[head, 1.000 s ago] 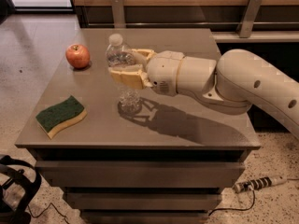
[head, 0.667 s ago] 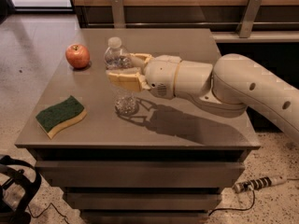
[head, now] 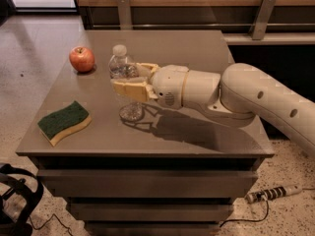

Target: Move water bottle near sponge

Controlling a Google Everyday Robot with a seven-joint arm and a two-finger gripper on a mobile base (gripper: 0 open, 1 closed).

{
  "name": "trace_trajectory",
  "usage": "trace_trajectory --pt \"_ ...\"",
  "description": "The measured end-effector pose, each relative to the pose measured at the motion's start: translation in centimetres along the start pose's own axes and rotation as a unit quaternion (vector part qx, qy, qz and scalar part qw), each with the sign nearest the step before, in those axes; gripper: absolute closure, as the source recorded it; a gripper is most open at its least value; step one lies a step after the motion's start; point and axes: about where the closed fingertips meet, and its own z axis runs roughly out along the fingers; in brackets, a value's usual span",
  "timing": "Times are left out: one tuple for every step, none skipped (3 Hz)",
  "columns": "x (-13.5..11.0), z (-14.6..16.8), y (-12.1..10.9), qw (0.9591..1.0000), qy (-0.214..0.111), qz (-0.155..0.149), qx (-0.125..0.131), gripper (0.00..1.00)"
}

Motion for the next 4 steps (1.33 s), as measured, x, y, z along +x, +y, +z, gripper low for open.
trace_trajectory --pt "-0.09 0.02 0.02 1.0 0.0 0.0 0.0 0.82" --pt "-0.19 0.01 0.03 1.0 0.0 0.0 0.0 0.61" --pt "-0.23 0.02 0.04 1.0 0.0 0.0 -0.001 0.36" --pt "-0.23 0.02 0.04 1.0 0.0 0.0 -0.001 0.13"
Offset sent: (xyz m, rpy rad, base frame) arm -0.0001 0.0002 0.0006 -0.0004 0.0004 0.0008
